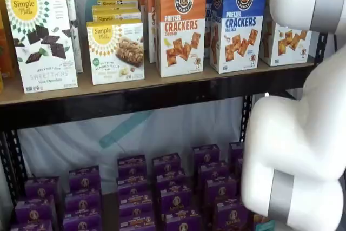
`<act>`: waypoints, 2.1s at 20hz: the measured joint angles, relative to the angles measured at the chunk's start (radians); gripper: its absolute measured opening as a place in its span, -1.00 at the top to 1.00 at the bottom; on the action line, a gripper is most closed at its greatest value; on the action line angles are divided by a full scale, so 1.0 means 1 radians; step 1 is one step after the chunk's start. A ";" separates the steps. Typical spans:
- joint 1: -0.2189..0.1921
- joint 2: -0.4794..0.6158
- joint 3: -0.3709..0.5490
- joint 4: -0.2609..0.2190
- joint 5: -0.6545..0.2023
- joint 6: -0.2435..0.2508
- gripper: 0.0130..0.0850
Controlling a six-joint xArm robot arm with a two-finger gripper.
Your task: Retrieve the yellow and white box located on the top shelf, the sixth one from the left
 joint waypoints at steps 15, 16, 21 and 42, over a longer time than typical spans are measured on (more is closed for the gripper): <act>-0.068 -0.016 -0.010 0.072 -0.029 -0.023 -1.00; -0.083 -0.024 0.000 0.108 -0.044 -0.021 -1.00; -0.140 -0.075 0.071 0.269 -0.145 -0.009 -1.00; -0.045 0.018 0.009 0.233 -0.437 -0.026 -1.00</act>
